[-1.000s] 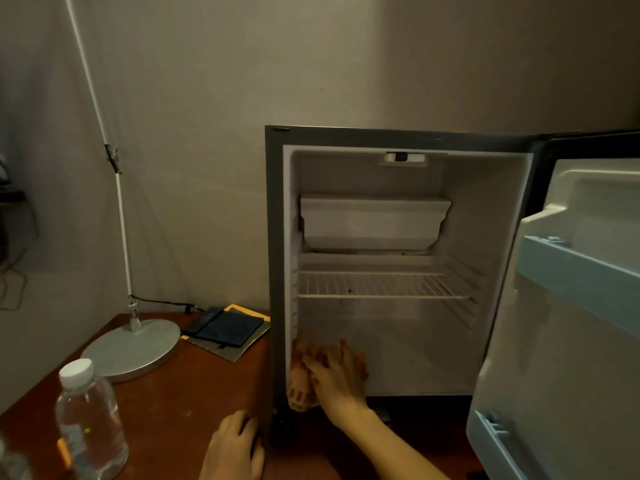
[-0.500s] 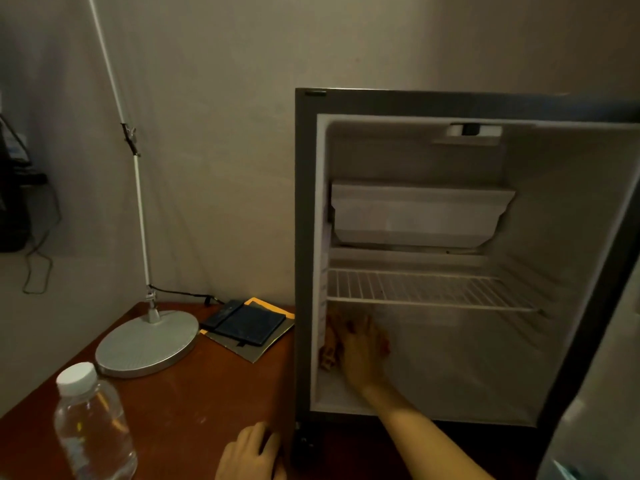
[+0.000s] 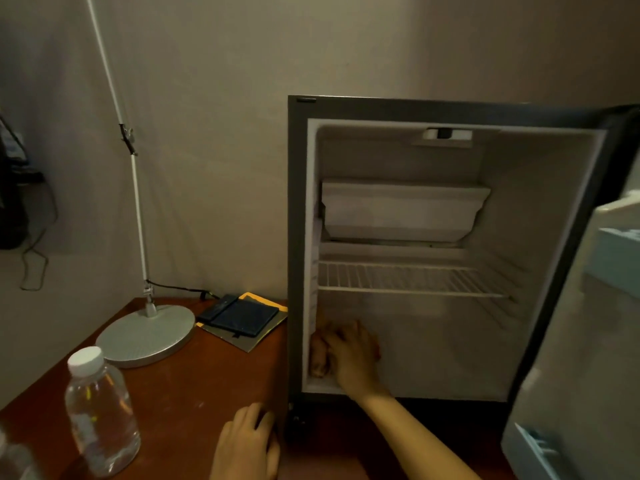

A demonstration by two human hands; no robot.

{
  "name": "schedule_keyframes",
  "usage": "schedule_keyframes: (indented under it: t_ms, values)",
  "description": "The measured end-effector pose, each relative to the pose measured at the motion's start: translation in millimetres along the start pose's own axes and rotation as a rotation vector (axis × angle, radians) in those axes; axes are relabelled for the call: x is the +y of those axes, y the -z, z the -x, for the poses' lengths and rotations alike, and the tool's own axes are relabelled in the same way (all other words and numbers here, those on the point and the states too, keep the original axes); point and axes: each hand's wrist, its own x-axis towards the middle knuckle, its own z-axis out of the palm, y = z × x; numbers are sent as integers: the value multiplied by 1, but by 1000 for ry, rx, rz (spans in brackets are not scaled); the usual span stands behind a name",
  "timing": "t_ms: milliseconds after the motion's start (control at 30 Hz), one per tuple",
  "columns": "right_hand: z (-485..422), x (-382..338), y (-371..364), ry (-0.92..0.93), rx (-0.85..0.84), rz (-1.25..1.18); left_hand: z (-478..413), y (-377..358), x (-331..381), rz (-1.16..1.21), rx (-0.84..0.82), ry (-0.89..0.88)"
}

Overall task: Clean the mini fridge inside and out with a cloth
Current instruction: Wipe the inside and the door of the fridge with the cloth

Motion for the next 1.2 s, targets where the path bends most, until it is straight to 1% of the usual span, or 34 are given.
schedule_keyframes:
  t_ms: [67,133,200,267,333,400,500,567,600,667,700,800,867,967,1033,1133,1200]
  values:
    - [15,0,1,-9,-4,-8,1,1,3,1,19,21]
    - [27,-4,3,-51,-43,11,3,4,5,-4,2,42]
    - [37,-6,6,-116,-50,-77,6,7,7,-13,-20,45]
    - [43,-1,11,-138,-66,-123,10,10,8,-26,-40,58]
    - [46,8,22,-140,-123,-59,14,10,6,-5,-71,77]
    - [47,17,39,-175,-79,3,18,8,4,10,-88,96]
    - [55,33,77,-396,-7,31,17,10,5,14,-84,105]
    - [59,46,96,-501,-27,156,13,10,7,29,-87,109]
    - [58,54,102,-524,-51,248,11,9,7,32,-85,102]
    - [53,63,104,-538,-105,404,8,8,8,45,-90,99]
    - [48,65,101,-536,-99,418,6,7,8,47,-87,97]
    - [39,51,94,-443,-87,327,5,1,6,47,-77,92]
    - [39,42,89,-391,-115,291,5,-3,3,41,-72,99]
    - [48,49,81,-413,-156,364,5,-4,2,42,-69,107]
    - [53,65,74,-418,-138,416,4,-5,1,43,-52,103]
    - [60,82,67,-413,-91,400,4,-5,0,31,-10,75]
    - [61,83,65,-433,-101,412,6,-5,0,25,11,47]
